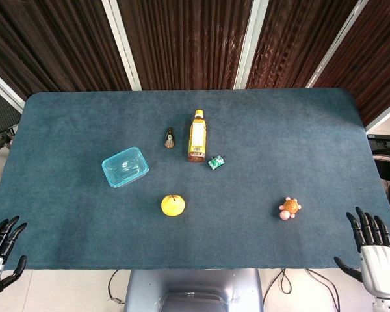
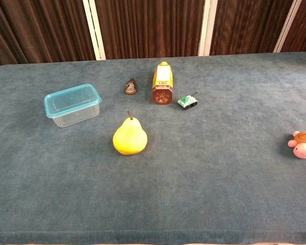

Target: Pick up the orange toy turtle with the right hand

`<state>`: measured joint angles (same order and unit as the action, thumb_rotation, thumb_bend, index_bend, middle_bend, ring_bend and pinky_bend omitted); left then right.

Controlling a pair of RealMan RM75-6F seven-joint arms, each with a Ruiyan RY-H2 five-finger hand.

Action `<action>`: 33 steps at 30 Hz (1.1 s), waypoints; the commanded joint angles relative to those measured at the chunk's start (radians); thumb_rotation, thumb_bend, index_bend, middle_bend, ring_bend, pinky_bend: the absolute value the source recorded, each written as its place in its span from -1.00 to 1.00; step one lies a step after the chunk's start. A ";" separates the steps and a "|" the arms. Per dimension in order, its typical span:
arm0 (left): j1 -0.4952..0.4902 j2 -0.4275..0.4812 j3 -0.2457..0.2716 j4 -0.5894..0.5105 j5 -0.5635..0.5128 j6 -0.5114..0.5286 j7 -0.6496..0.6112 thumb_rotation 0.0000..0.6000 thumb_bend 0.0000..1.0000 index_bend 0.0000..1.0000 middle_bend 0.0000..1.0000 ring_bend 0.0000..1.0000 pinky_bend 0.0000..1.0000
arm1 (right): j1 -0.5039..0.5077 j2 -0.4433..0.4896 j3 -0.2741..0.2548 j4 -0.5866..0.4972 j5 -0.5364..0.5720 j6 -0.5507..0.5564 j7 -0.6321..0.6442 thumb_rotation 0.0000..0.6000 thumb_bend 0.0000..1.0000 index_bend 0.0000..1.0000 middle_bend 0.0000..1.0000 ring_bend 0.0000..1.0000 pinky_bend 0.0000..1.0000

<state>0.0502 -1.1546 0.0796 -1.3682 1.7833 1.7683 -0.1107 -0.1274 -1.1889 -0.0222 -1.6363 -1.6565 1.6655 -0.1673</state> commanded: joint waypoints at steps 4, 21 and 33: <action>0.000 0.002 0.004 0.004 0.003 -0.001 -0.005 1.00 -0.07 -0.83 -1.00 -0.94 -0.43 | 0.003 -0.009 0.002 0.010 -0.002 -0.001 0.011 1.00 -0.85 -1.00 -1.00 -1.00 -0.89; 0.006 0.011 0.013 0.001 0.004 0.003 -0.030 1.00 -0.07 -0.78 -1.00 -0.90 -0.42 | 0.116 -0.026 0.078 0.101 0.024 -0.097 0.108 1.00 -0.68 -0.38 -0.55 0.65 0.80; 0.009 0.016 0.018 0.009 0.008 0.009 -0.054 1.00 -0.07 -0.76 -0.98 -0.89 -0.41 | 0.263 -0.120 0.131 0.235 0.151 -0.331 0.151 1.00 -0.45 -0.04 -0.32 0.84 1.00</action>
<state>0.0591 -1.1393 0.0970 -1.3601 1.7911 1.7767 -0.1639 0.1227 -1.2903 0.0994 -1.4217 -1.5226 1.3546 -0.0303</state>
